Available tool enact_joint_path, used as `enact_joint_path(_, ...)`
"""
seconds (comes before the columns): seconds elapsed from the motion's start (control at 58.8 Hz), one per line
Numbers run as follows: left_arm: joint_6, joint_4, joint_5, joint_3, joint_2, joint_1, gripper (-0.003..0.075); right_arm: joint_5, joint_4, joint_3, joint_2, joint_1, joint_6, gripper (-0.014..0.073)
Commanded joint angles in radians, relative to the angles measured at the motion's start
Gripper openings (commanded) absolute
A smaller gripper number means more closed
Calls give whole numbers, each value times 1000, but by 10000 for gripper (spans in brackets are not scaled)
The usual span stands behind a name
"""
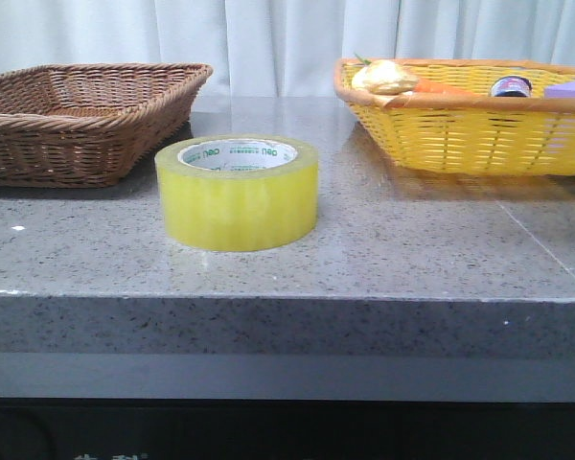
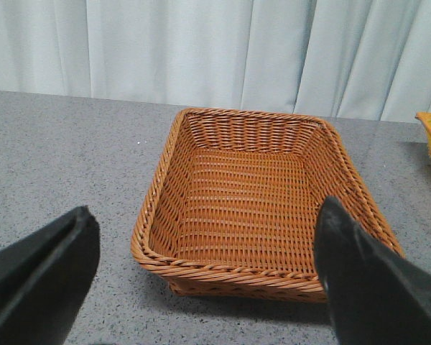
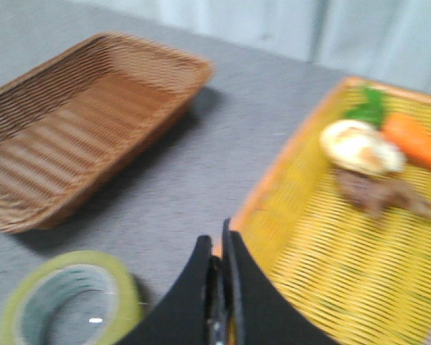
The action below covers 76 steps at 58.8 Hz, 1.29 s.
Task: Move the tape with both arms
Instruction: 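Withdraw the right gripper back toward its rest pose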
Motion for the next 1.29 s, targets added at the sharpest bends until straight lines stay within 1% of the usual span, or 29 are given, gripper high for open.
enact_joint_path(0.0, -10, -4, -86, -37, 9, 3, 600, -56, 7, 37, -104, -98, 0, -120)
enact_joint_path(0.119, -10, -4, -86, -37, 9, 3, 600, -58, 7, 138, -229, -201, 0, -120)
enact_joint_path(0.204, -10, -4, -86, -37, 9, 3, 600, -63, 7, 203, -309, -227, 0, -120)
enact_joint_path(0.425, -10, -4, -84, -37, 9, 3, 600, -84, 10, 389, -532, -226, 0, -120)
enact_joint_path(0.63, -10, -4, -84, -37, 9, 3, 600, -166, 10, 567, -735, -226, 0, -120)
enact_joint_path(0.749, -10, -4, -84, -37, 9, 3, 600, -204, 10, 636, -791, -226, 0, -120)
enact_joint_path(0.902, -10, -30, -87, -37, 9, 3, 600, -221, 10, 649, -794, -226, 0, -120)
enact_joint_path(0.953, -10, -41, -65, -39, 9, 3, 600, -229, 10, 649, -794, -226, 0, -120)
enact_joint_path(1.089, -10, -57, 129, -101, 54, -18, 600, -237, 10, 649, -794, -226, 0, -120)
enact_joint_path(1.208, -10, -67, 269, -164, 134, -67, 600, -237, 10, 649, -794, -226, 0, -120)
enact_joint_path(1.276, -10, -93, 316, -200, 183, -105, 600, -237, 10, 649, -794, -226, 0, -120)
